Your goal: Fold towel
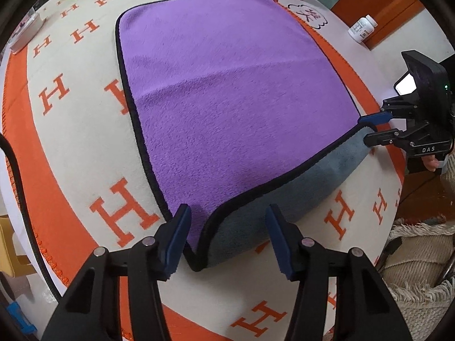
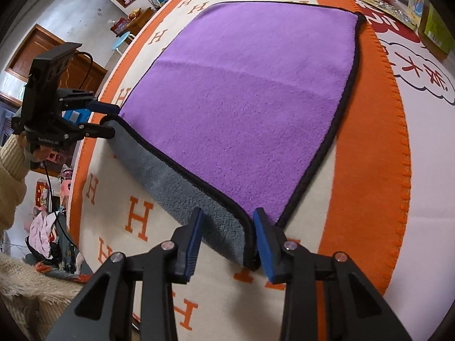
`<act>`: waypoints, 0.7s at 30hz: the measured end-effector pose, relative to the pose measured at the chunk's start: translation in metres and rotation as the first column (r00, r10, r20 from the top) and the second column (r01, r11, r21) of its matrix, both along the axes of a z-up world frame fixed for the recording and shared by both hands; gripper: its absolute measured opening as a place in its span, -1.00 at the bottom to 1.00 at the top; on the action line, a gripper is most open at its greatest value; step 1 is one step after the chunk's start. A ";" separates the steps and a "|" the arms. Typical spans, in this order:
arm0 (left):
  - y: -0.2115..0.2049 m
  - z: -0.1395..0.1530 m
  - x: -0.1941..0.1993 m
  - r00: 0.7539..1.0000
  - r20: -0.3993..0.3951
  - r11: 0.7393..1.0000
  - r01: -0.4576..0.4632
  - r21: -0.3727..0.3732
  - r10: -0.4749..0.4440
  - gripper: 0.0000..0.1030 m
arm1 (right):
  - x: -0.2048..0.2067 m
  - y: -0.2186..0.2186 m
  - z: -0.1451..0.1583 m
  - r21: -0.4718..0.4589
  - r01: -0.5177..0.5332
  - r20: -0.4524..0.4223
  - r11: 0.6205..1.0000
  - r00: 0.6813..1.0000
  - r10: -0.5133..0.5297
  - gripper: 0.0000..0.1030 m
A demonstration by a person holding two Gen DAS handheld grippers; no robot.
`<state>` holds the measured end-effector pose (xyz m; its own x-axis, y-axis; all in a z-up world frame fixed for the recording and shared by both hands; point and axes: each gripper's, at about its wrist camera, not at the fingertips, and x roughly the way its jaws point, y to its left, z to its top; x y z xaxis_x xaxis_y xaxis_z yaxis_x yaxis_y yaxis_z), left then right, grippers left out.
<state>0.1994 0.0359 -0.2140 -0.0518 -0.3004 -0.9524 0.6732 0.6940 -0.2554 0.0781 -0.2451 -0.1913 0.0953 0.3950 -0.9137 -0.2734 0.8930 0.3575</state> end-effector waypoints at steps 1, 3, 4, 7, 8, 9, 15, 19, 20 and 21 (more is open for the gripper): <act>0.000 -0.001 0.000 1.000 -0.006 1.000 0.004 0.001 -0.004 0.02 | 0.000 0.000 0.000 0.003 0.003 -0.001 1.000 1.000 -0.003 -0.31; 0.000 -0.003 -0.001 1.000 -0.014 1.000 0.019 0.006 -0.019 -0.12 | 0.002 0.000 0.000 0.011 0.007 -0.005 1.000 1.000 -0.007 -0.35; -0.001 -0.003 -0.002 0.999 -0.018 1.000 0.029 0.009 -0.029 -0.17 | 0.003 0.000 -0.001 0.011 0.007 -0.006 1.000 1.000 -0.007 -0.38; -0.002 -0.004 -0.006 0.998 -0.024 0.999 0.052 0.015 -0.052 -0.28 | 0.005 0.001 -0.001 0.013 0.004 -0.012 1.000 1.000 -0.004 -0.54; -0.002 -0.005 -0.007 0.998 -0.027 0.998 0.058 0.015 -0.058 -0.36 | 0.005 0.000 -0.001 0.017 0.002 -0.015 1.000 1.000 -0.002 -0.61; -0.003 -0.006 -0.009 0.998 -0.029 0.998 0.062 0.016 -0.062 -0.47 | 0.005 0.001 -0.001 0.017 0.002 -0.017 1.000 1.000 -0.001 -0.64; -0.004 -0.007 -0.015 0.999 0.020 0.996 0.048 0.072 -0.049 -0.87 | 0.001 0.005 0.000 -0.007 -0.007 -0.001 1.000 1.000 0.007 -0.89; -0.008 0.001 -0.022 0.994 0.107 0.992 0.014 0.129 -0.028 -0.89 | -0.003 0.008 0.010 -0.044 0.009 0.048 0.999 0.999 -0.007 -0.90; -0.009 0.003 -0.022 0.992 0.126 0.990 0.001 0.143 -0.019 -0.89 | -0.004 0.009 0.014 -0.052 0.016 0.063 0.998 0.998 -0.013 -0.91; -0.010 0.006 -0.023 0.989 0.146 0.988 -0.013 0.154 -0.010 -0.89 | -0.005 0.010 0.018 -0.059 0.022 0.076 0.998 0.997 -0.017 -0.91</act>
<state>0.1767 0.0261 -0.2083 0.0914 -0.1491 -0.9846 0.6942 0.7184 -0.0443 0.0732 -0.2350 -0.1736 0.1724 0.3376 -0.9254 -0.2799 0.9175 0.2825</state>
